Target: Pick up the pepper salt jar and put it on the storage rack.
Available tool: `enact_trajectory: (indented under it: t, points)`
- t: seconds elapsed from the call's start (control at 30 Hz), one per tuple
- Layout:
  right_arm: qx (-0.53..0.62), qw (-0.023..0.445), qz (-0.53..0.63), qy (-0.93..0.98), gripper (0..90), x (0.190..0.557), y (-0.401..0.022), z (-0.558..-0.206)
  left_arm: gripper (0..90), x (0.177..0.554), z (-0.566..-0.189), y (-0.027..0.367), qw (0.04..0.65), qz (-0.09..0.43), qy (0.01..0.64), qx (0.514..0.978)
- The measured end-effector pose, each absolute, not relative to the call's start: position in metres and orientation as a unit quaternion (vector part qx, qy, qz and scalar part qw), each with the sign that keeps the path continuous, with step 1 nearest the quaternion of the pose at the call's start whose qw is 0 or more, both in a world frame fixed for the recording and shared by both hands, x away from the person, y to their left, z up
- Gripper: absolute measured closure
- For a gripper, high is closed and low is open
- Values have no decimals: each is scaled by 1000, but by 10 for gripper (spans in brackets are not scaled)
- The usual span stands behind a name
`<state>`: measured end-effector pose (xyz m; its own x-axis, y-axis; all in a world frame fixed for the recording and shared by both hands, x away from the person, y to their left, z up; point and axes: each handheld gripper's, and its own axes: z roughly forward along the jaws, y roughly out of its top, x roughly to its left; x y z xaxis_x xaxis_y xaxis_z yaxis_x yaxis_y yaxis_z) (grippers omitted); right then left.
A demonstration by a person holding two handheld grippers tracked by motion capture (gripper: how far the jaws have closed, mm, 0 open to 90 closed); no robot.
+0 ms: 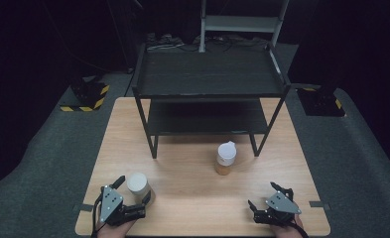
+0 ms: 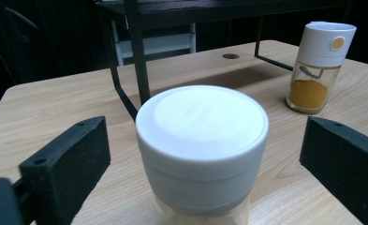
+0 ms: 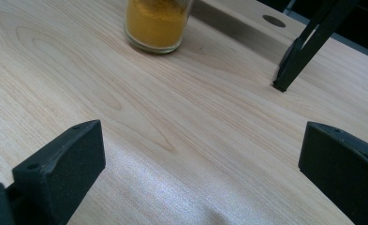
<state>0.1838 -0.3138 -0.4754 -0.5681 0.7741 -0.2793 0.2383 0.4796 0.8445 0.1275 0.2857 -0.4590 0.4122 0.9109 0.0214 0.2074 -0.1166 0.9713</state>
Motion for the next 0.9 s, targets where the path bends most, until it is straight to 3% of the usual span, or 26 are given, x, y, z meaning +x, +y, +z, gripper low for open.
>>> enact_trajectory:
  t: [0.37,0.8,0.9]
  points:
    - [321,337,398,791,0,184,-314,-475,130,133,-468,290,516,328,427,666]
    - [322,336,398,791,0,184,-314,-475,335,138,-478,297,533,315,420,664]
    - [321,336,399,791,0,184,-314,-475,339,138,-479,297,536,313,421,662]
